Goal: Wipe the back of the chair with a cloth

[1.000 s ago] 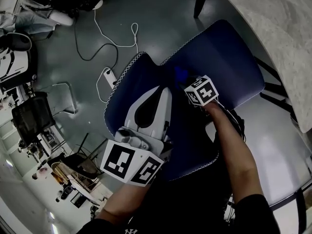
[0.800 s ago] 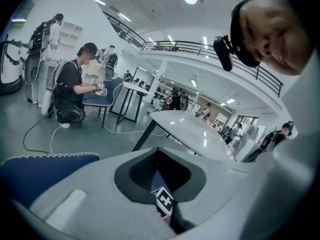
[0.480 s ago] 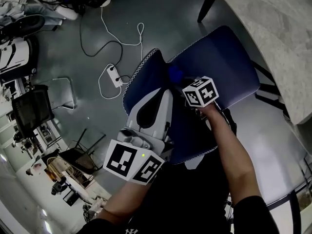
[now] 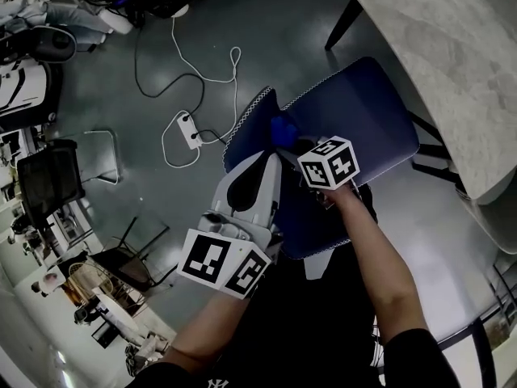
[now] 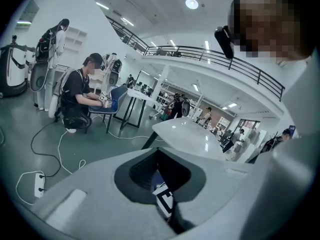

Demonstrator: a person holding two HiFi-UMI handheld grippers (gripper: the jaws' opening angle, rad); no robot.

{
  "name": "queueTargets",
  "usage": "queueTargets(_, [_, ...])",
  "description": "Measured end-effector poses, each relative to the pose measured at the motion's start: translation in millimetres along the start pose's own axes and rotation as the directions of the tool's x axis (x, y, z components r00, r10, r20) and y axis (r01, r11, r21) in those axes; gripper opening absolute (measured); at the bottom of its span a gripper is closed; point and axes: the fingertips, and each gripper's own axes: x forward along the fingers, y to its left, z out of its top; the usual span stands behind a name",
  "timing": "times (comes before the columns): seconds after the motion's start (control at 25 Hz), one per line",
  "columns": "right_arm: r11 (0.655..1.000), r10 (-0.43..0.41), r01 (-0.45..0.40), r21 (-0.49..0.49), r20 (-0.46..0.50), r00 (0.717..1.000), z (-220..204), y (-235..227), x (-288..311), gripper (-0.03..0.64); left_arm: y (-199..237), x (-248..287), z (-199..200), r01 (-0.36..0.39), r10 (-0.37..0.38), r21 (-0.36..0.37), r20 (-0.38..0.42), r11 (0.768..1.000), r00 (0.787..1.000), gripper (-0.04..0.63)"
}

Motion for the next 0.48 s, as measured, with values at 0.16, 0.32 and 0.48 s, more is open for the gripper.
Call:
queueTargets(0.16, [0.999,0.004,-0.005,0.036,0.013,1.0,14,22,-6,0.084,3,-18,10,0.001,-0.001,-0.007,0.016,1.0,1.0,0.009])
queueTargets(0.32, [1.0,-0.001,0.001,0.027,0.007,1.0,25,46,-11,0.084,7,-38,19,-0.005,0.006,-0.014,0.029,1.0,1.0,0.009])
queueTargets(0.48, [1.0,0.003,-0.003,0.01,0.014,1.0,36,67,-17,0.084,8,-52,23,-0.013,0.013,-0.01,0.048,1.0,0.999,0.009])
